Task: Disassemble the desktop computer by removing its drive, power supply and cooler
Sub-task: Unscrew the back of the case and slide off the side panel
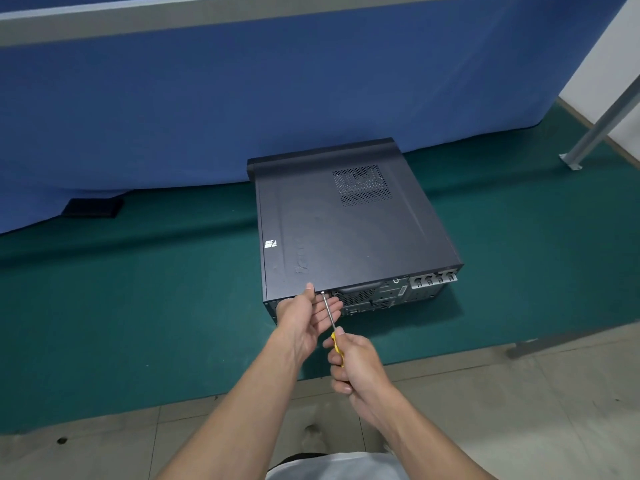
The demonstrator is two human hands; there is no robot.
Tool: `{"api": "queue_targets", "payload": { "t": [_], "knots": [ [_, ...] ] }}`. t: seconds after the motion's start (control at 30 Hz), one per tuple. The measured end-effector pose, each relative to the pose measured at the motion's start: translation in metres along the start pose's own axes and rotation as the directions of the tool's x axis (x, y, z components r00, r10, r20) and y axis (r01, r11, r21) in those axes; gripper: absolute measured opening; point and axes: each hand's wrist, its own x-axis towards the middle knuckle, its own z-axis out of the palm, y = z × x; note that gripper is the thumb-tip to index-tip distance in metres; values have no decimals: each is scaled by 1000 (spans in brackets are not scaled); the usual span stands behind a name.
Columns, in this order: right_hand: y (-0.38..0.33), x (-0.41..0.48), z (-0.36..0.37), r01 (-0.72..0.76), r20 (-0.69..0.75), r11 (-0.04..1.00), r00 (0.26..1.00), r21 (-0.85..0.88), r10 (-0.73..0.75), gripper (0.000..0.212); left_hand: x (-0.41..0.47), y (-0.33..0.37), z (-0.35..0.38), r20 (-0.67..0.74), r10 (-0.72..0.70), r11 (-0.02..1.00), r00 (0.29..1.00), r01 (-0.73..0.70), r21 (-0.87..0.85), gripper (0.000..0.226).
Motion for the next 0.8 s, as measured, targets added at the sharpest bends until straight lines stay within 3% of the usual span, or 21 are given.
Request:
{"api": "queue_targets", "payload": {
  "t": [0.17, 0.33, 0.43, 0.53, 0.67, 0.8],
  "knots": [
    [1, 3, -5, -119, 111, 959, 989, 256, 93, 26, 0, 2, 1, -16, -5, 999, 1000, 6, 35, 36],
    [5, 8, -12, -378, 383, 727, 908, 573, 170, 26, 0, 2, 1, -30, -10, 999, 999, 11, 41, 36],
    [8, 10, -12, -471, 486, 596, 861, 650, 150, 24, 0, 1, 0, -40, -7, 1000, 999, 8, 26, 35],
    [10, 11, -11, -499, 513, 544, 847, 675, 140, 25, 0, -1, 1, -52, 4, 1000, 999, -4, 0, 33],
    [7, 10, -8, -458, 462, 607, 872, 649, 163, 27, -1, -1, 3, -59, 9, 1000, 998, -9, 1, 32],
    [2, 10, 0, -233, 179, 866, 969, 442, 169, 32, -3, -1, 4, -61, 10, 1000, 998, -10, -1, 32]
  ]
}}
